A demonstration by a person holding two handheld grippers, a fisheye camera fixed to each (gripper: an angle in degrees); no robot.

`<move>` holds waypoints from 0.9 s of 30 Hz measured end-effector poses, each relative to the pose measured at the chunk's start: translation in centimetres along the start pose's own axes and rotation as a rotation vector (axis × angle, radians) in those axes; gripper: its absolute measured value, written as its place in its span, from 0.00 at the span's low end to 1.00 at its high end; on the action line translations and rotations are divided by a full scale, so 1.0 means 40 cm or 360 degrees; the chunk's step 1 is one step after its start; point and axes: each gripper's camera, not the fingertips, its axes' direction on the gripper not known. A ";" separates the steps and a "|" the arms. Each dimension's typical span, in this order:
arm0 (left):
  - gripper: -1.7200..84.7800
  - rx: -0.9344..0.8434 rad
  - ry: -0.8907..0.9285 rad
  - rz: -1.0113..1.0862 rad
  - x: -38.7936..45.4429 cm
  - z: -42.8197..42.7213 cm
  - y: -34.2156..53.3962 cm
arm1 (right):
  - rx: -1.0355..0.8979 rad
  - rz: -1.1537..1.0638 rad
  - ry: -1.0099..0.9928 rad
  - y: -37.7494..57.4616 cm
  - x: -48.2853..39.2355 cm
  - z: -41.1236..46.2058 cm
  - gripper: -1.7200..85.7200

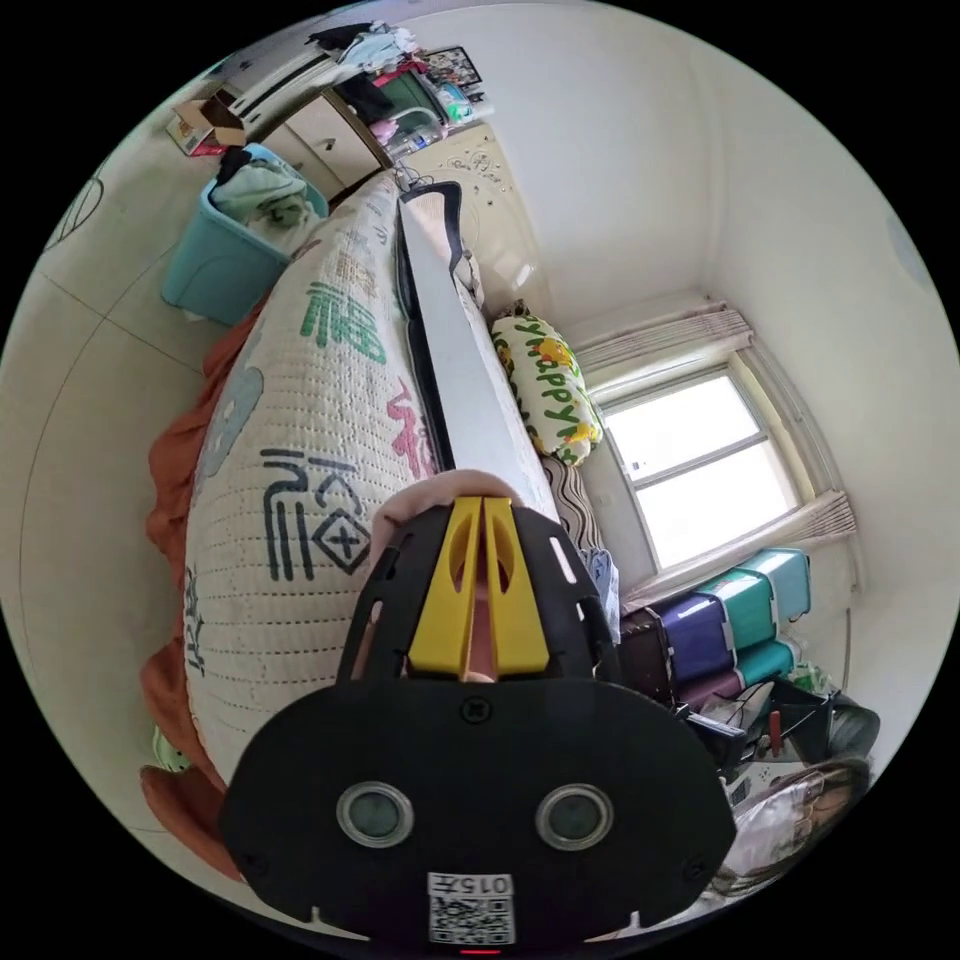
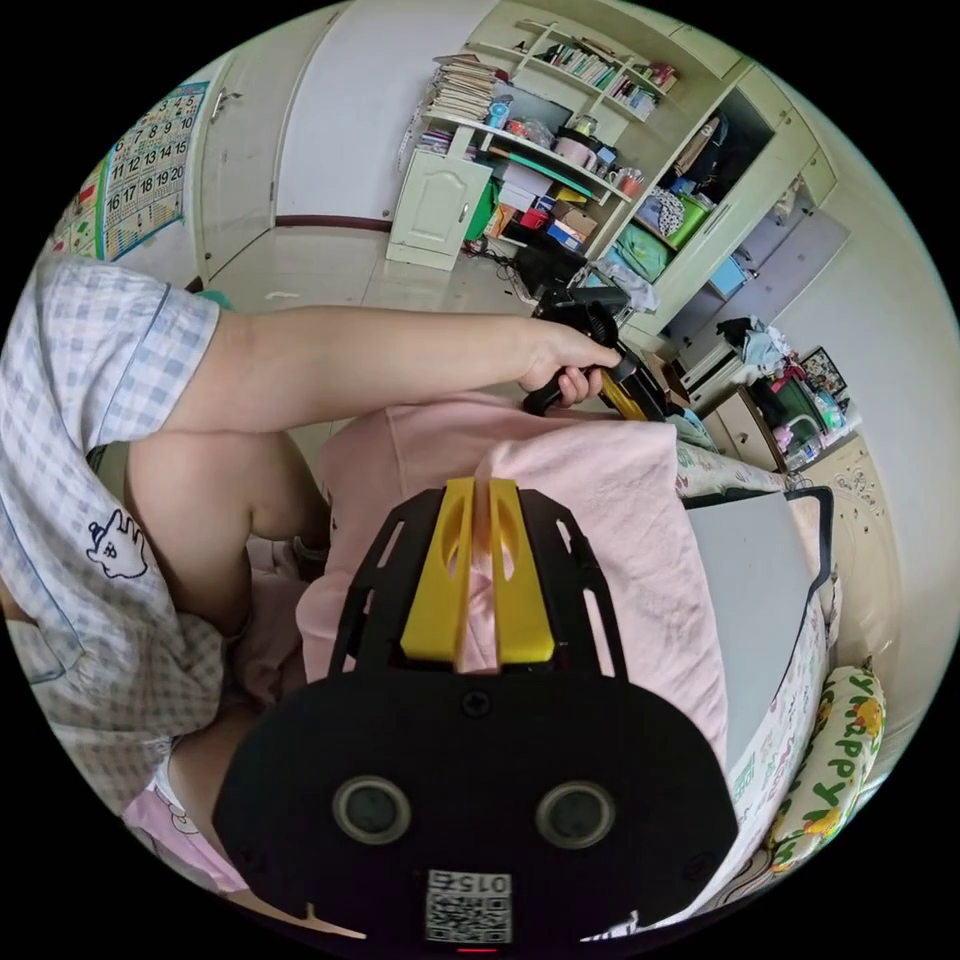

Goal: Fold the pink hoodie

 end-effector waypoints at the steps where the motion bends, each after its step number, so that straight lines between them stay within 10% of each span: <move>1: 0.01 0.0000 -0.0029 0.0026 0.012 0.000 -0.001 | -0.0009 0.0001 0.0000 0.002 -0.004 -0.001 0.04; 20: 0.01 -0.0229 -0.0607 0.0223 0.092 0.160 0.180 | -0.0219 -0.0221 0.0530 0.150 -0.132 -0.069 0.04; 27: 0.01 -0.0470 -0.1053 0.0511 0.276 0.237 0.323 | -0.0033 0.0036 0.0288 0.361 -0.037 -0.286 0.02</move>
